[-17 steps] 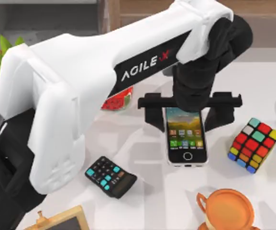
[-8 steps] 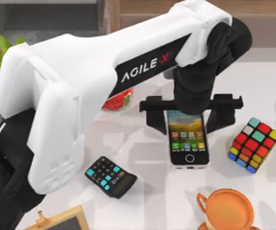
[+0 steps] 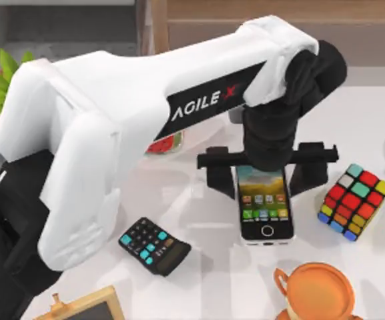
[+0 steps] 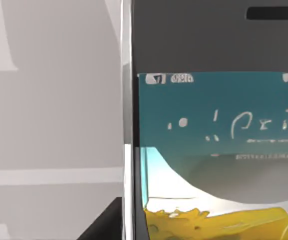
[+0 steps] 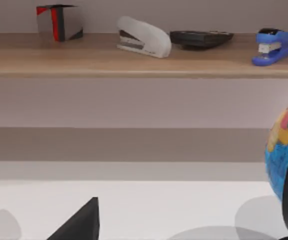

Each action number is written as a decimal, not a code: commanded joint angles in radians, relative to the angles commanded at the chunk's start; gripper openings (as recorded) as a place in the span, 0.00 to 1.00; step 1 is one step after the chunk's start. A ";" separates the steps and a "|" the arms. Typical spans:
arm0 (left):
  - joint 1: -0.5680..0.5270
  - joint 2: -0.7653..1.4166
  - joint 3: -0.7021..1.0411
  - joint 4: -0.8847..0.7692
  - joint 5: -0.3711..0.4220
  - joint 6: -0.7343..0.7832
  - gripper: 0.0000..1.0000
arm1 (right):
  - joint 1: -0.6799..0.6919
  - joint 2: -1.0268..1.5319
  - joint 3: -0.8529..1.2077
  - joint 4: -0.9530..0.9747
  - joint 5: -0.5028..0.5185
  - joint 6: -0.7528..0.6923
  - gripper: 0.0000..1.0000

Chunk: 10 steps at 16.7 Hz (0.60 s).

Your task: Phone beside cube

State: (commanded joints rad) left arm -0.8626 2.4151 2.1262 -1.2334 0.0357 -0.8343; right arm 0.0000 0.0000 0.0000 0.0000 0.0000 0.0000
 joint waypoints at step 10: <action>0.002 0.027 -0.063 0.067 -0.058 0.007 0.00 | 0.000 0.000 0.000 0.000 0.000 0.000 1.00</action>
State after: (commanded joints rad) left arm -0.8606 2.4418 2.0637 -1.1666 -0.0224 -0.8274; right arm 0.0000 0.0000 0.0000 0.0000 0.0000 0.0000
